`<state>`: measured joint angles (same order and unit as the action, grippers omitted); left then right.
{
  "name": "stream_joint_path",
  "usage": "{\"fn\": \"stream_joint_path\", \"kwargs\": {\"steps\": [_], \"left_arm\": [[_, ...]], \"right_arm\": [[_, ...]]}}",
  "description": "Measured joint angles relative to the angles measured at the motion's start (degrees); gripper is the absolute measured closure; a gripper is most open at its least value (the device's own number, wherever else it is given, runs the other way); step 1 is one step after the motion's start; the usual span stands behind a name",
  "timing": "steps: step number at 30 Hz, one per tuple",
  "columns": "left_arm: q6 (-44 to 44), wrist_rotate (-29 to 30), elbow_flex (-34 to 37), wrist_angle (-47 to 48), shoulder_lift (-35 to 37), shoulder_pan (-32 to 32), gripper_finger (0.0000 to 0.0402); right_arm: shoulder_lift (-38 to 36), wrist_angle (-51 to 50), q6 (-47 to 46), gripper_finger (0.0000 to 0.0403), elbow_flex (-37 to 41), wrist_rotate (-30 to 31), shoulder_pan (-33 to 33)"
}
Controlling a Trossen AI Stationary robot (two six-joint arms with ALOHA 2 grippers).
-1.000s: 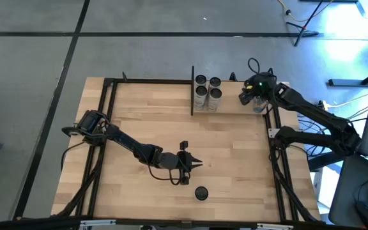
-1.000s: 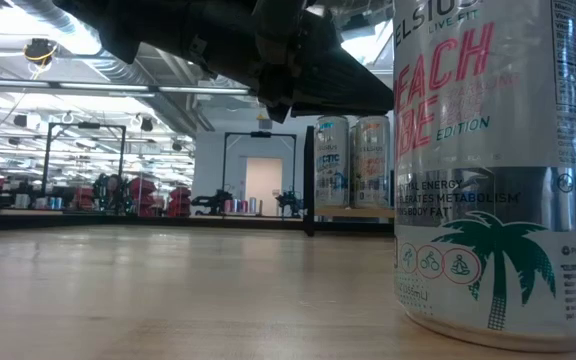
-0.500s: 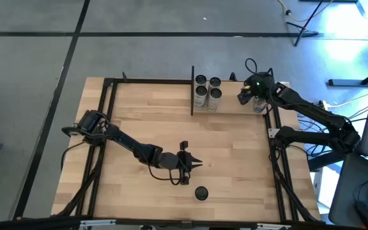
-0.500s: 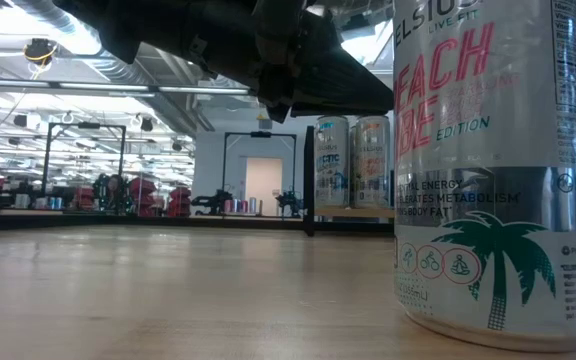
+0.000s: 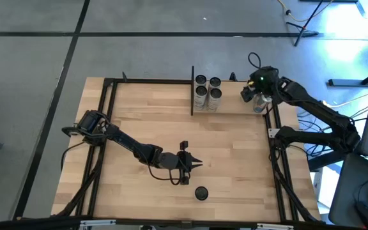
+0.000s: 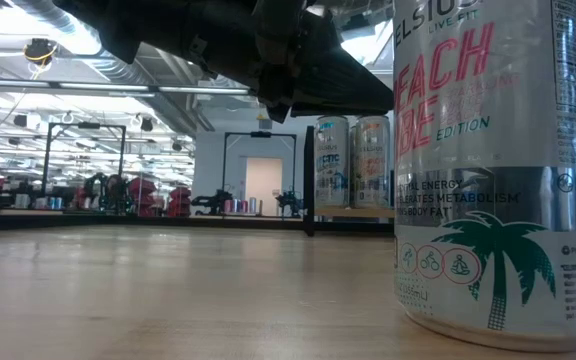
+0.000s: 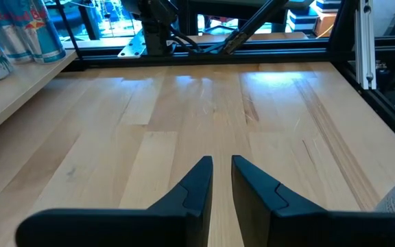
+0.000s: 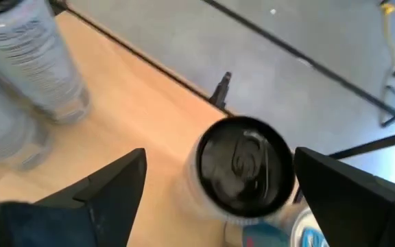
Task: Place canned beverage on shelf
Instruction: Put the right white-pink soda can on the shelf, then put the white-pink soda can aligned with the other white-pink soda can on the shelf
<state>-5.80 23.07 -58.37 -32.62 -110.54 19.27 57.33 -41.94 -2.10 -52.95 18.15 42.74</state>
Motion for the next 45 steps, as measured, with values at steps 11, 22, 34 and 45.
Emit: {"fn": "stream_joint_path", "kwargs": {"steps": [11,22,34,45], "left_arm": [[0.0,0.0,0.0,0.0,0.0,0.0,0.0354],[0.39,-0.47,0.0,-1.12,0.02,1.41,0.0354],[0.39,-0.07,0.0,1.38,0.02,6.72,0.0354],[-0.75,2.86,0.0,-0.03,0.02,6.21,0.0354]], "right_arm": [[-6.03,-4.58,-1.57,0.0055,-3.43,-11.12,-4.02],[-10.47,9.36,-13.36,0.0055,1.51,-22.92,-32.25],[-6.12,34.25,-20.47,0.0055,18.88,-4.5,-67.69],[9.6,51.03,-21.1,0.0055,23.57,9.38,-85.38]]}}
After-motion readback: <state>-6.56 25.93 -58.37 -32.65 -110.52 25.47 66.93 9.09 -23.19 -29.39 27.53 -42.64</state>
